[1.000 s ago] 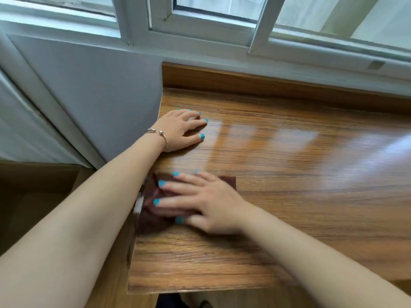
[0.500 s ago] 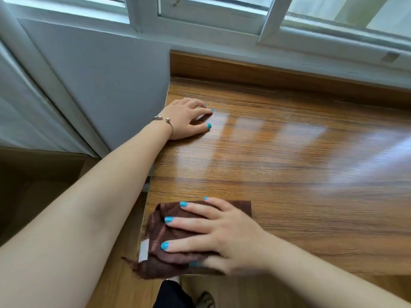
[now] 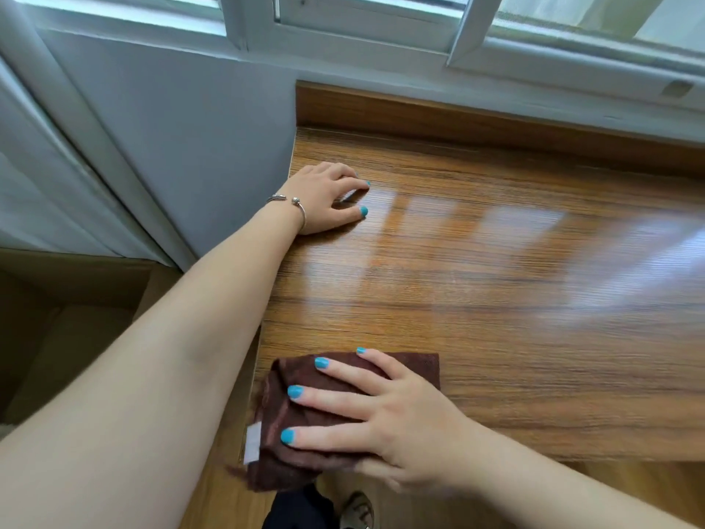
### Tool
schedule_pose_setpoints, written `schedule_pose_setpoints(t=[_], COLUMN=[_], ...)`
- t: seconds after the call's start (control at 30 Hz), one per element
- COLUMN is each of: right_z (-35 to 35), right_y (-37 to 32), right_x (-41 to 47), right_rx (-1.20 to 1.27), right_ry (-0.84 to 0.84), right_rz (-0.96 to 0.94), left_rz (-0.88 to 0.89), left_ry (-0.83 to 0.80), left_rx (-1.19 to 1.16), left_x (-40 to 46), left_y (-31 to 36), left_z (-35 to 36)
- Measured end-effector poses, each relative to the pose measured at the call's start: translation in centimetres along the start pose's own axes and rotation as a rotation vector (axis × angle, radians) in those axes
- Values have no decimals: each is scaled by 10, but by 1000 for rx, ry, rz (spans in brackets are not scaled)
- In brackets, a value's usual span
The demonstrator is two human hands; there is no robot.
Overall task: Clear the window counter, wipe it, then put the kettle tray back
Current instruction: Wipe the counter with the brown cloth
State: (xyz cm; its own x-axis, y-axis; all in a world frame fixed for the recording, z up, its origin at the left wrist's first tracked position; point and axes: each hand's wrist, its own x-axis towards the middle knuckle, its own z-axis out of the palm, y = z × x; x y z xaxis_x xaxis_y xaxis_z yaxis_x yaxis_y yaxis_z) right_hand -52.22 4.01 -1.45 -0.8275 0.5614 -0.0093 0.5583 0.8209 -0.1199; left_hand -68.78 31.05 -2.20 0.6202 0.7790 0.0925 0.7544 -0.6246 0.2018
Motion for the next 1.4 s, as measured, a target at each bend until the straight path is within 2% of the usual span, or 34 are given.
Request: schedule_pose_setpoints(t=[0.1, 0.27, 0.37, 0.43, 0.57, 0.63, 0.7, 0.77, 0.9, 0.97, 1.03, 1.13, 1.23, 1.33, 1.4], right_z=[-6, -22, -20, -16, -4, -3, -6, -10, -25, -19, -15, -9, -2, -4, -10], right_y=[28, 121, 124, 92, 27, 23, 46, 88, 170, 173, 145, 78, 31, 34, 67], right_x=[8, 53, 60, 44, -22, -40, -35, -15, 29, 37, 28, -12, -63, -86, -73], right_rx=[57, 46, 6, 3, -30, -22, 39, 72, 44, 21, 18, -1, 1, 17, 84], right_ry=[-51, -31, -27, 7, 6, -9, -34, -24, -13, -5, 36, 65, 32, -25, -29], right_rz=[-48, 342, 456, 421, 135, 21, -17, 80, 444, 542, 580, 467, 274, 95, 82], left_rz=[1, -3, -15, -10, 0, 2, 4, 6, -23, -85, -164, -308, -329, -345, -353], left_ry=[-6, 13, 10, 14, -8, -18, -22, -15, 83, 27, -31, 36, 22, 35, 117], left_rx=[4, 0, -1, 1, 31, 50, 89, 135, 233, 265, 236, 44, 21, 51, 26], left_x=[0, 0, 0, 0, -3, -3, -2, -2, -8, -9, -7, 2, 13, 18, 18], left_y=[-1, -3, -1, 0, 0, 2, 4, 6, 6, 10, 21, 44, 62, 66, 64], left_z=[1, 3, 2, 1, 0, 0, 0, 1, 2, 1, -1, 0, 11, 21, 25])
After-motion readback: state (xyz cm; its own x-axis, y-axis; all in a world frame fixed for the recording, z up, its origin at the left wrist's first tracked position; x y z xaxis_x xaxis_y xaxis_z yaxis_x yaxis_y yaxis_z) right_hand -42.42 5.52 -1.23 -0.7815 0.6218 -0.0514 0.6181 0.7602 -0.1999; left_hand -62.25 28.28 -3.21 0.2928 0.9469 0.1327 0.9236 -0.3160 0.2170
